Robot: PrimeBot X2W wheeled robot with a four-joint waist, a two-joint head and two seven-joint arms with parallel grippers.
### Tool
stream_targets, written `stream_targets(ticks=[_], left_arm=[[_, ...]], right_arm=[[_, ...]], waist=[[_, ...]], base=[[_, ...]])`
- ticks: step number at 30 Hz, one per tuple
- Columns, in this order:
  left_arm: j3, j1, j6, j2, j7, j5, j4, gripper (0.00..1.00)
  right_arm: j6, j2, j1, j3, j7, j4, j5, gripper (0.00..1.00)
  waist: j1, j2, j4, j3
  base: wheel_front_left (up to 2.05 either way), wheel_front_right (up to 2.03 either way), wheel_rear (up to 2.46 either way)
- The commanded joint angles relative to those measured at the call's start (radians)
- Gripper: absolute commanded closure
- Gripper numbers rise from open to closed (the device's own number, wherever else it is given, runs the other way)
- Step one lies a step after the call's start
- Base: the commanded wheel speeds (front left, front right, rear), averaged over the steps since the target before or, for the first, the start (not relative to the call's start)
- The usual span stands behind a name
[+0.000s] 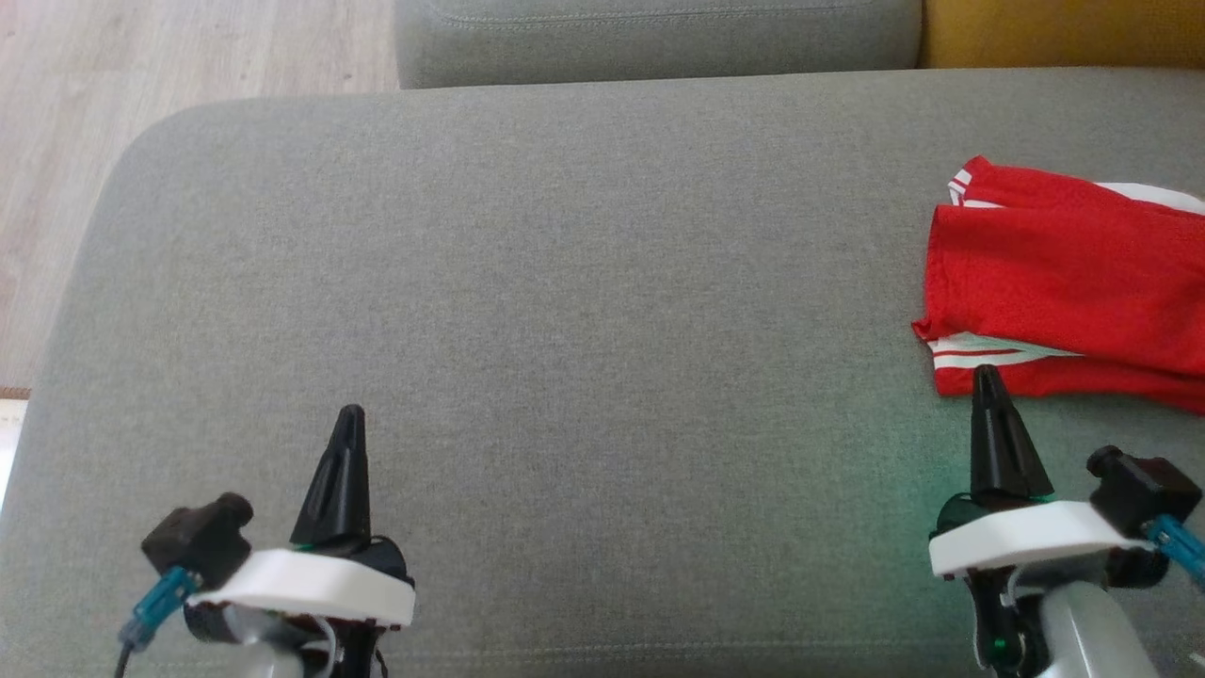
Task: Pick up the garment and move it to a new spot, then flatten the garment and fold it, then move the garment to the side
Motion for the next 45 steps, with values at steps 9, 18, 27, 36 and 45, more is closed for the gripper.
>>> stream_targets(ticks=[9, 18, 27, 36, 45], left_arm=[[0.028, -0.054, -0.012, 0.017, 0.026, -0.116, -0.013, 1.00], [0.041, -0.062, -0.018, 0.022, 0.048, -0.212, -0.002, 1.00], [0.055, -0.067, -0.022, 0.026, 0.069, -0.296, 0.006, 1.00], [0.070, -0.074, -0.028, 0.029, 0.093, -0.391, 0.016, 1.00], [0.087, -0.081, -0.033, 0.032, 0.117, -0.485, 0.027, 1.00]], right_arm=[[0.000, -0.010, -0.041, -0.007, 0.027, -0.037, 0.128, 1.00], [0.001, -0.013, -0.040, -0.012, 0.051, -0.039, 0.234, 1.00], [0.001, -0.014, -0.039, -0.018, 0.072, -0.041, 0.327, 1.00], [0.001, -0.016, -0.039, -0.025, 0.097, -0.043, 0.431, 1.00], [0.001, -0.017, -0.038, -0.032, 0.122, -0.046, 0.535, 1.00]], waist=[[0.0000, 0.0000, -0.001, -0.006], [0.0000, 0.0000, -0.002, -0.011], [0.0000, 0.0000, -0.003, -0.016], [0.0000, 0.0000, -0.005, -0.021], [0.0000, 0.0000, -0.006, -0.027]], base=[[0.00, 0.00, 0.00], [0.00, 0.00, 0.00], [0.00, 0.00, 0.00], [0.00, 0.00, 0.00], [0.00, 0.00, 0.00]])
